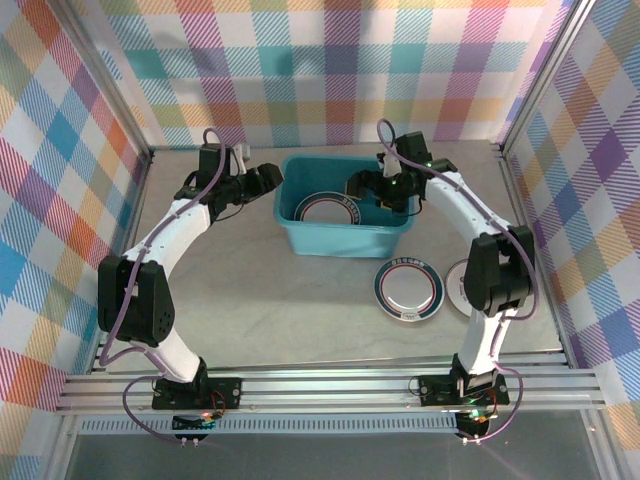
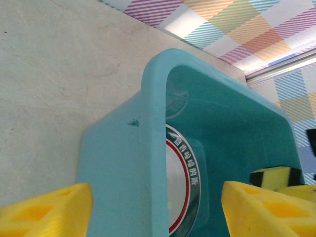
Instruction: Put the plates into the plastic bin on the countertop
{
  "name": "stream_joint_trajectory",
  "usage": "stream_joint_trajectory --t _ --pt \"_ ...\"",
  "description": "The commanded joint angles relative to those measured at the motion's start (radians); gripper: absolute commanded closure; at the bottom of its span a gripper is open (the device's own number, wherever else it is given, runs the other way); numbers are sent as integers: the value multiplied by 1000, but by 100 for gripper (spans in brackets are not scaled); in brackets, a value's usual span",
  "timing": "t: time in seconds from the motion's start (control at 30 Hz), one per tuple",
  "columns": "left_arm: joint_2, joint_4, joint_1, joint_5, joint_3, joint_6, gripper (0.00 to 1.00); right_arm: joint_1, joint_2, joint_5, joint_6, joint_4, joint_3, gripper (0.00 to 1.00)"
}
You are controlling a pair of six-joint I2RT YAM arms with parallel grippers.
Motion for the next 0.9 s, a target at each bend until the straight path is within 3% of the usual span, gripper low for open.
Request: stream_joint_trajectory --t 0.0,0.2,0.3,0.47,0.6,0.87 --pt "-40 31 -7 12 -8 -3 30 4 -93 40 -89 -8 -20 1" --pt "-48 23 -18 15 1 3 30 -50 -243 50 -212 -73 -50 1" --pt "-42 18 -22 20 12 5 30 -155 -326 46 -241 -95 -138 4" --pt "-33 15 -31 24 20 5 30 -387 -450 -61 -250 -67 -342 5" --pt "-18 13 -40 25 29 4 30 -487 -421 -59 -300 -152 -385 9" --pt "-5 18 -48 13 37 -1 30 -492 -300 -139 -249 -117 -389 12"
